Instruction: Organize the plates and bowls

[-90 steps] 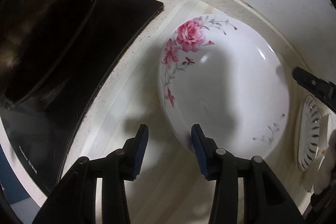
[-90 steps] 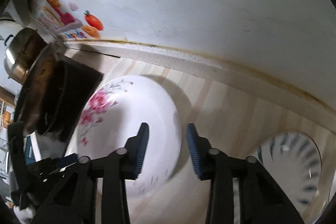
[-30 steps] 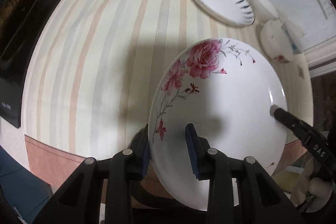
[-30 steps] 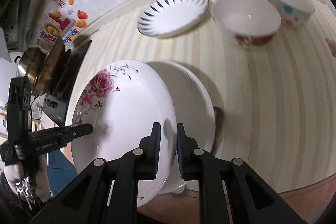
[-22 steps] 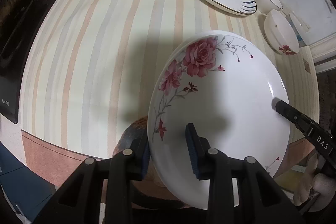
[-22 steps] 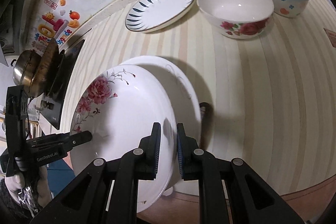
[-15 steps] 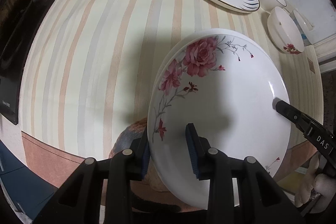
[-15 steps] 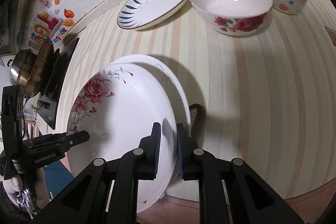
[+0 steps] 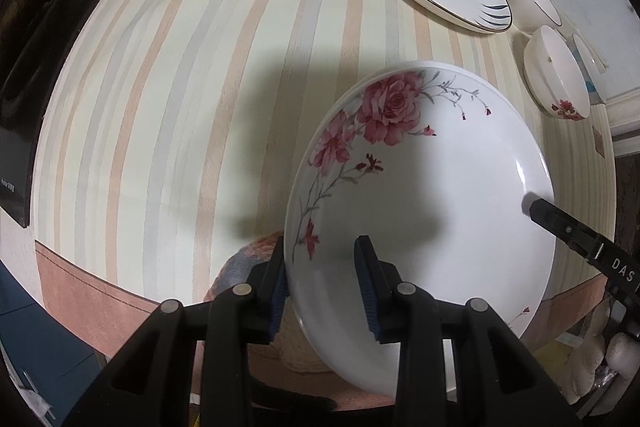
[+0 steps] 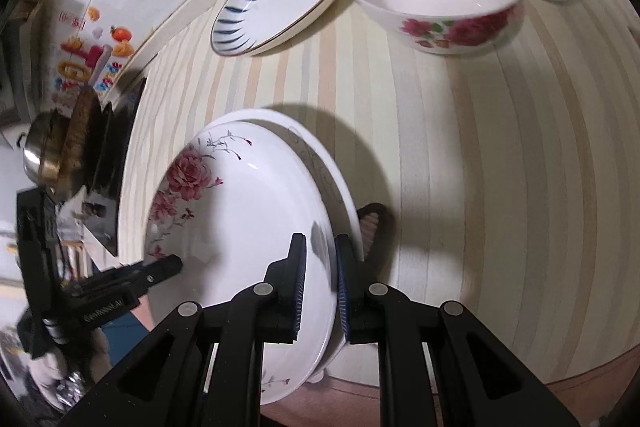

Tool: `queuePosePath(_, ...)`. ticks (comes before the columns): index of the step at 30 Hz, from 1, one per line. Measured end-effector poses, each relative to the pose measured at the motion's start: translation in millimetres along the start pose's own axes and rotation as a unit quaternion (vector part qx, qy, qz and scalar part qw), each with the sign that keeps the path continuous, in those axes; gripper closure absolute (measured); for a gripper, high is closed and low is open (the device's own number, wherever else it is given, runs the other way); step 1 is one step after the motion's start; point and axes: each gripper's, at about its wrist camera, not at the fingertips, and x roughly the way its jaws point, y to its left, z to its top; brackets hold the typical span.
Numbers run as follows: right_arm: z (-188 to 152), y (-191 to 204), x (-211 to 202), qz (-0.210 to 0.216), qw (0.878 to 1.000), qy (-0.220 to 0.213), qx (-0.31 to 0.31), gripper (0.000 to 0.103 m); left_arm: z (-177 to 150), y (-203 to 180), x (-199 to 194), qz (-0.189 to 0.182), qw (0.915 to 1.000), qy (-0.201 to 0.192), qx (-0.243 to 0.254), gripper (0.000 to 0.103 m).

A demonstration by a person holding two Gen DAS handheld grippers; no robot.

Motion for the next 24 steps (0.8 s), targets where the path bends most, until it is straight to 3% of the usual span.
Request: queuePosePath(24, -8, 1, -17, -0.023, 0.999, 0.041, -0.007, 0.085, -20, -20, -10, 0.045, 0.9989, -0.003, -0.011, 0.073)
